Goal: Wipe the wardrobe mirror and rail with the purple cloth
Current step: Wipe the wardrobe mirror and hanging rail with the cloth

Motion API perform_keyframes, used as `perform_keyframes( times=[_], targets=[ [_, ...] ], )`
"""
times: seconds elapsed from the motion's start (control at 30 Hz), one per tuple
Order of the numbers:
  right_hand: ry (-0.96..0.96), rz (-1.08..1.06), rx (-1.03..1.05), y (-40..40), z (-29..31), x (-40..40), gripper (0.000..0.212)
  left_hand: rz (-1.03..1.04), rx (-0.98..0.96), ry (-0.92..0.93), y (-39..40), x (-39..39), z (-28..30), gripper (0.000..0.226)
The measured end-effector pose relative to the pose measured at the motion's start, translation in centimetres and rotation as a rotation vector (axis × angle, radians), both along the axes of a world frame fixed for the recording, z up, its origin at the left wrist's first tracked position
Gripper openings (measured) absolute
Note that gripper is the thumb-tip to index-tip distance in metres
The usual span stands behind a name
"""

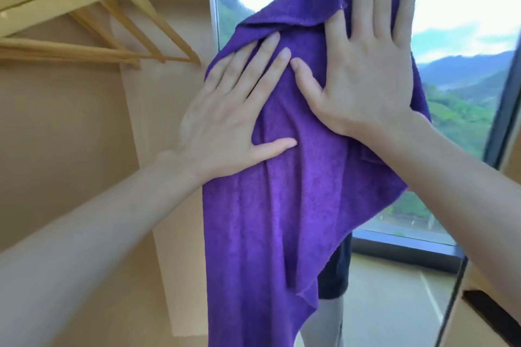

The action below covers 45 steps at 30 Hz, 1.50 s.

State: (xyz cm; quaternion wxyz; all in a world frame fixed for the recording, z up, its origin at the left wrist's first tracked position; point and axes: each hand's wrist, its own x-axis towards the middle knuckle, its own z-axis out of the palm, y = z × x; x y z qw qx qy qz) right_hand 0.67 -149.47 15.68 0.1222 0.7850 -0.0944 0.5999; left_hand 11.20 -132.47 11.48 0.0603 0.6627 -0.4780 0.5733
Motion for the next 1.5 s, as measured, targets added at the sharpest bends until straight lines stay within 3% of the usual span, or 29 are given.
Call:
perform_keyframes(
  times=[0.13, 0.5, 1.13, 1.37, 1.5],
  targets=[
    [-0.028, -0.183, -0.168, 0.0, -2.0, -0.9, 0.073, -0.063, 0.016, 0.048, -0.6, 1.0, -2.2, 0.106],
    [-0.022, -0.263, -0.152, -2.7, -9.7, -3.0, 0.080, -0.173, 0.076, 0.081, -4.1, 0.5, -9.2, 0.109],
    [-0.079, -0.200, -0.004, -6.8, -21.0, -6.4, 0.055, -0.185, 0.183, 0.028, -7.1, -3.4, -17.3, 0.098],
    [-0.047, -0.157, 0.104, -8.8, -25.4, -7.6, 0.071, -0.125, 0.266, -0.056, -7.6, -5.3, -19.5, 0.096],
    [-0.039, -0.085, 0.186, -9.0, -27.1, -7.7, 0.069, -0.050, 0.313, -0.092, -8.0, -6.4, -20.4, 0.093]
  ],
)
